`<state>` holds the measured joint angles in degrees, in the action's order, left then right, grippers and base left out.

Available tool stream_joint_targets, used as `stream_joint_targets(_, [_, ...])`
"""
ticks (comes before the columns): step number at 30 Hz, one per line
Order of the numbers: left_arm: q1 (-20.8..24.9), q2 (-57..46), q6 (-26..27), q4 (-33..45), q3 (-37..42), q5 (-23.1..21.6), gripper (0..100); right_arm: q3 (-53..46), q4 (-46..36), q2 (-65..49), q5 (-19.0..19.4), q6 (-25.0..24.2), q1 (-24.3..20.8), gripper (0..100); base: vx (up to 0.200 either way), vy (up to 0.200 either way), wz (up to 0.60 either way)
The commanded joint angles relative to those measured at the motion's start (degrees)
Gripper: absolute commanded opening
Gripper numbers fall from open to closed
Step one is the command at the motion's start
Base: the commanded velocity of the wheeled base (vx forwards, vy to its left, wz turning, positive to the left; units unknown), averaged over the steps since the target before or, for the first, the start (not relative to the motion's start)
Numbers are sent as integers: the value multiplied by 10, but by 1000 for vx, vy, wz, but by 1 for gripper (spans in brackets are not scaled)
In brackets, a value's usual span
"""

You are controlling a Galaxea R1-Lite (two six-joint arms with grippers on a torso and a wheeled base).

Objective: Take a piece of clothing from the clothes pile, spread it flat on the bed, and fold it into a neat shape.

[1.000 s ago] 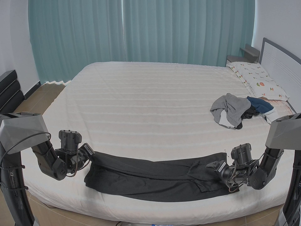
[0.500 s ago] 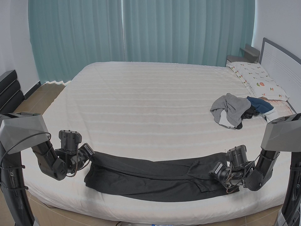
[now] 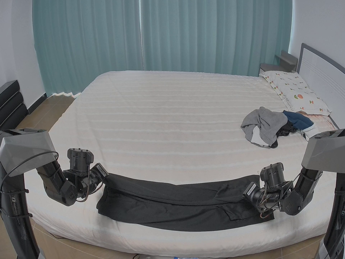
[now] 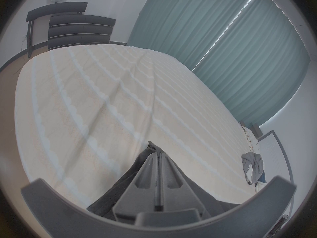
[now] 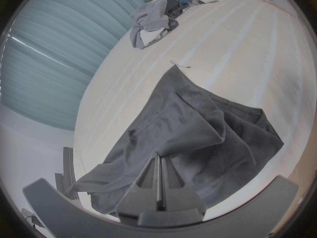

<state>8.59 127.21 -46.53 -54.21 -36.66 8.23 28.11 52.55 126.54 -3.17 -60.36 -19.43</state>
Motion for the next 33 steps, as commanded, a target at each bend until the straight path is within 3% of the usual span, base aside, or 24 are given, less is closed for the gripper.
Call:
stream_joint_targets(1, [-3, 2, -5, 0, -16, 2, 0, 22, 1, -16, -1, 1, 6, 0, 0, 0, 0])
stream_joint_targets(7, [-7, 10, -58, -1, -57, 8, 0, 107, 3, -17, -1, 23, 35, 0, 0, 0, 0])
stream_joint_targets(13, [-7, 21, -63, -56, -52, 10, 0, 170, 9, -15, -1, 38, 54, 0, 0, 0, 0])
stream_joint_targets(20, [-9, 28, -58, -85, -32, 12, 0, 130, 21, -10, 2, 65, 53, 0, 0, 0, 0])
stream_joint_targets(25, [-10, 27, -37, -85, -16, 12, 0, 106, 32, -7, 6, 80, 54, 0, 0, 0, 0])
stream_joint_targets(26, [-14, 27, 18, -86, 11, 10, 0, 68, 53, 7, 11, 112, 54, 0, 0, 0, 0])
stream_joint_targets(27, [-13, 27, 38, -86, 24, 6, 0, 56, 62, 16, 11, 127, 53, 0, 0, 0, 0])
stream_joint_targets(33, [-13, 24, 94, -86, 59, 4, 0, 30, 75, 36, 12, 168, 50, 0, 0, 0, 0])
